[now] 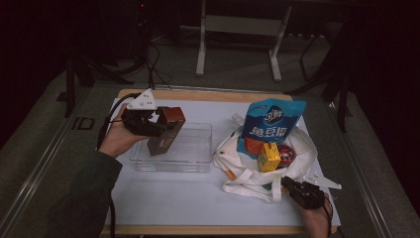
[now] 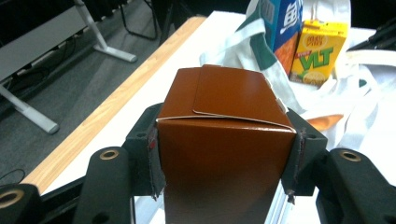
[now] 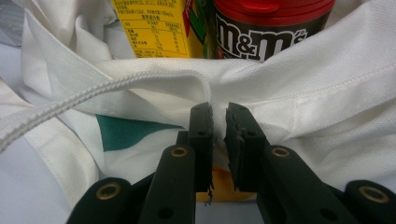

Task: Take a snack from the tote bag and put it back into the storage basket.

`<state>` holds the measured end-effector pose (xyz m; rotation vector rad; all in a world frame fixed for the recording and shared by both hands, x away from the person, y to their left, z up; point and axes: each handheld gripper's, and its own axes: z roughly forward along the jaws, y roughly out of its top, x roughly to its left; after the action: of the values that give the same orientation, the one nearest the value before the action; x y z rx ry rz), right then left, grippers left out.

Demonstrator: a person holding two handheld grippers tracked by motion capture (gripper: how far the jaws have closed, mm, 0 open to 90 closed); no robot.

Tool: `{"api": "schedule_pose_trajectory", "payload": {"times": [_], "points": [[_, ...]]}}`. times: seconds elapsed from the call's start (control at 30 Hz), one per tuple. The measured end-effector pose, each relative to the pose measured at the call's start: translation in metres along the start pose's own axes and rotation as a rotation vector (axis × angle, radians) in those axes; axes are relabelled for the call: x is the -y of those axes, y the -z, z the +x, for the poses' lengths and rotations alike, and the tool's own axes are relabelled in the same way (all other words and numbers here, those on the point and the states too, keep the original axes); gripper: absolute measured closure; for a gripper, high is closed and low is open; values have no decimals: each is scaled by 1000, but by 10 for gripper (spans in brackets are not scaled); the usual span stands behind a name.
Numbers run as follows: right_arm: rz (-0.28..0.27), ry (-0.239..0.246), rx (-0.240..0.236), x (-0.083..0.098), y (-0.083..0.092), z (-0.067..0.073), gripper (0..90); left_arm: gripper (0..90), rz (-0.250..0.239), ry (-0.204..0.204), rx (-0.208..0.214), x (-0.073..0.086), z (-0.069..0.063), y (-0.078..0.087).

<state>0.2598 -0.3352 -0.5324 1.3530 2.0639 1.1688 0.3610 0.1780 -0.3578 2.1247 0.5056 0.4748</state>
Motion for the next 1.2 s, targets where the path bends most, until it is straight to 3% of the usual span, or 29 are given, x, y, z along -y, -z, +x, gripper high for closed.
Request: {"api": "schedule_pose_trajectory", "payload": {"times": [0.33,0.57,0.8,0.97,1.2], "points": [[-1,-3,-3,0,0,0,805,428,64,-21,10,7,0,-3],[0,-2,-1,0,0,0,805,428,124,-32,67,12,-1,-8],[0,-4,-1,0,0,0,804,426,211,-54,111,14,-3,-24],[-1,-4,-1,0,0,0,804,425,212,-82,135,11,-8,-33],[-1,-4,-1,0,0,0,804,412,197,-73,197,7,-13,-47]]}}
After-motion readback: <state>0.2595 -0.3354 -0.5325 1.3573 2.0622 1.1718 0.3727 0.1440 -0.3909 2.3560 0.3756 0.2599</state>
